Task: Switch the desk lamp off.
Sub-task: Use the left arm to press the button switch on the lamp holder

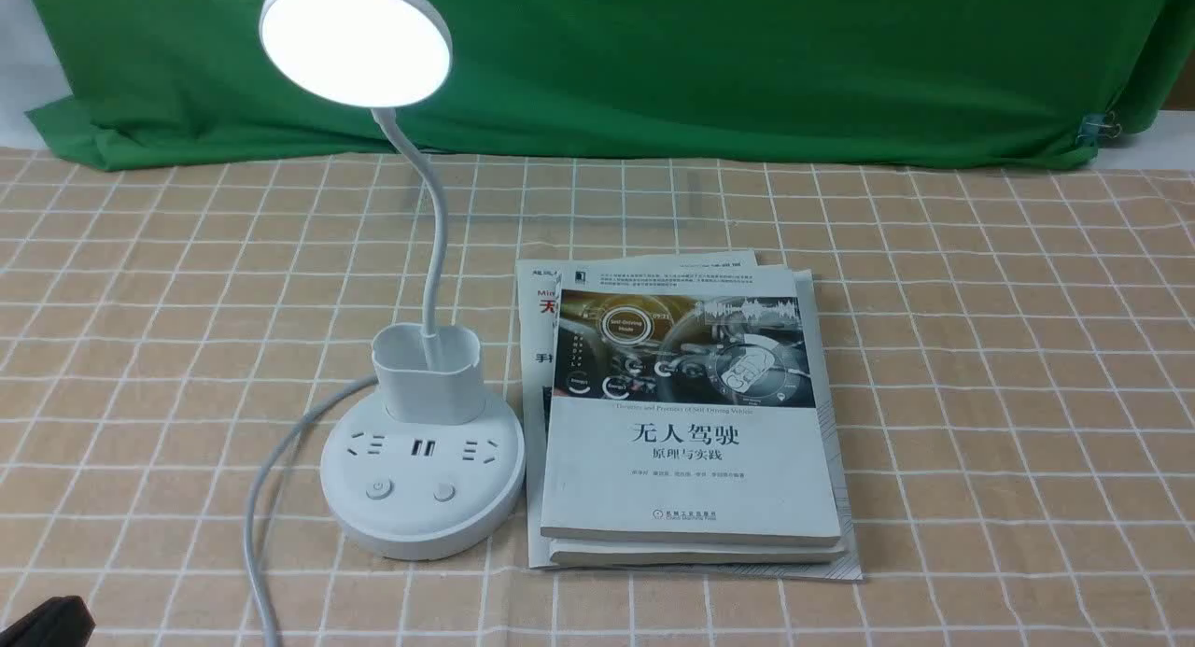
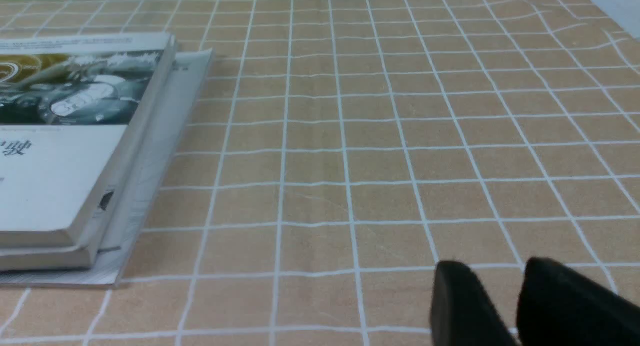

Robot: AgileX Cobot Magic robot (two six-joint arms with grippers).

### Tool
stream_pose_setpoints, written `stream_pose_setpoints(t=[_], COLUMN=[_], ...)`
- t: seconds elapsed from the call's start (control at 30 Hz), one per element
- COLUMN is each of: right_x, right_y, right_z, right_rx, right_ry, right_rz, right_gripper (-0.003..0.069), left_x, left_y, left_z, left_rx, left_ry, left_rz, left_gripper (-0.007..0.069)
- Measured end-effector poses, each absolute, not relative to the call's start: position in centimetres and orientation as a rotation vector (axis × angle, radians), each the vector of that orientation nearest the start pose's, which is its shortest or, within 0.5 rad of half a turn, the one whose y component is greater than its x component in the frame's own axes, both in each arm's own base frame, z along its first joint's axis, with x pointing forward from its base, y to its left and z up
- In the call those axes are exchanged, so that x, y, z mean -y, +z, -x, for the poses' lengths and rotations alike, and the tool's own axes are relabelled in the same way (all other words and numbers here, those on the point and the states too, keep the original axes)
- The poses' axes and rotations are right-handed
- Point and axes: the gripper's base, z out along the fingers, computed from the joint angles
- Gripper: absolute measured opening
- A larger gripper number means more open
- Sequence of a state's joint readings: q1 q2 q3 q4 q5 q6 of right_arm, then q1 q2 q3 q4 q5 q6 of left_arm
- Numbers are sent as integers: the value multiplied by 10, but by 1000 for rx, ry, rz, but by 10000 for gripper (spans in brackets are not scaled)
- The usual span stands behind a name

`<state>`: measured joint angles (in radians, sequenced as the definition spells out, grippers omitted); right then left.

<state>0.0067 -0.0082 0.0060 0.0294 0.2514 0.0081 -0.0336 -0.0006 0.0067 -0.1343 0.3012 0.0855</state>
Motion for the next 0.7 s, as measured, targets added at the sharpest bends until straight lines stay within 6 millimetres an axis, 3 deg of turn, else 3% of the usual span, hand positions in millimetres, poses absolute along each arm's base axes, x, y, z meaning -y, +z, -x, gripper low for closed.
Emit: stream_pose_setpoints(t=[0.7], right_x=[-1], right_y=[189], right_z=[-55], right_rx=[-1733], right_ry=[38], right_rz=[-21], right_gripper=[243], left_x=[5], left_y=[185], left_z=[-55], left_rx=[-1773], left_ry=[-93], left_rz=[-15], left_gripper=[0])
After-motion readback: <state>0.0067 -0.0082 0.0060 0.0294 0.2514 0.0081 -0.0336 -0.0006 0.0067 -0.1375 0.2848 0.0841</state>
